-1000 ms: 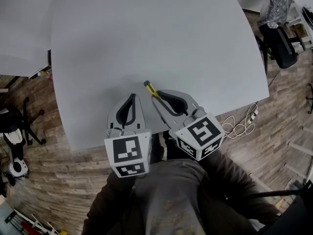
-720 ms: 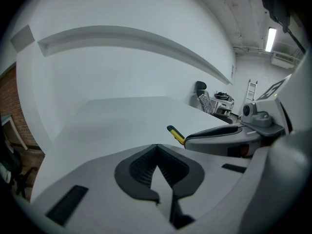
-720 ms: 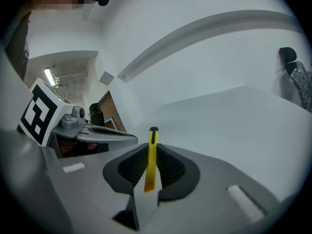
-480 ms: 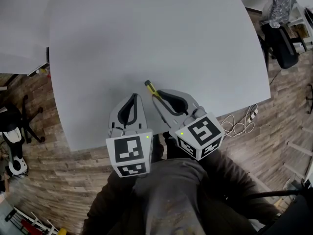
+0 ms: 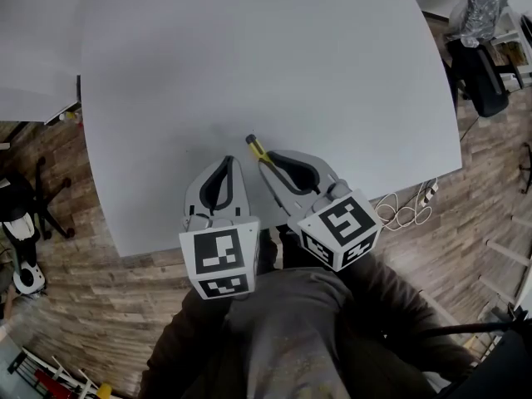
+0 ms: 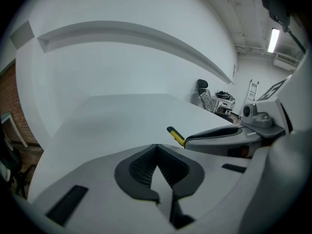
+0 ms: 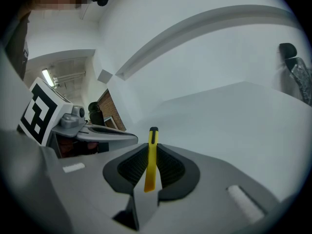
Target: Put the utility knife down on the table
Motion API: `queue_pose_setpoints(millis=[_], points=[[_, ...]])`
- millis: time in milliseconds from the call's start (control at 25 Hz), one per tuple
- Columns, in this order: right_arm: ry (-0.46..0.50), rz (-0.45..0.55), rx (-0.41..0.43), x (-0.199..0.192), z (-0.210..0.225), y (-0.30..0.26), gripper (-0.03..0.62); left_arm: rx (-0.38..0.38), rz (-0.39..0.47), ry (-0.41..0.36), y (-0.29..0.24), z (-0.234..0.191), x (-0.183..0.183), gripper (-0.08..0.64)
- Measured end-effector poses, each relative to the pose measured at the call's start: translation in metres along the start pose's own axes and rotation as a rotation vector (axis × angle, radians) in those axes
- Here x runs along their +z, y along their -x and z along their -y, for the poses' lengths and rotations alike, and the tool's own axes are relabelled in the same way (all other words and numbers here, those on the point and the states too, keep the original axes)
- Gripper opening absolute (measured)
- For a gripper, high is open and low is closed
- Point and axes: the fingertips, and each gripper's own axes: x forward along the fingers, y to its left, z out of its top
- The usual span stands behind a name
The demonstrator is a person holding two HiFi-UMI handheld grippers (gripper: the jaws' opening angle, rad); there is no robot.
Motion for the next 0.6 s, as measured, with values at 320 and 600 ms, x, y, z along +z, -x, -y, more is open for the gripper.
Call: queue_pose_setpoints(millis=[320,600], points=[[-0.011,-0.018,0.0,-0.003,0.006,-0.009,0.052,-0.003,-0.015,0.006,-0.01,-0.004,-0.002,0.002],[-0.019,-0.033,0.002,-0.01,0.006,-0.016,0.052,0.002,-0.025,0.009,-0.014,-0.012,-0.006,0.002]])
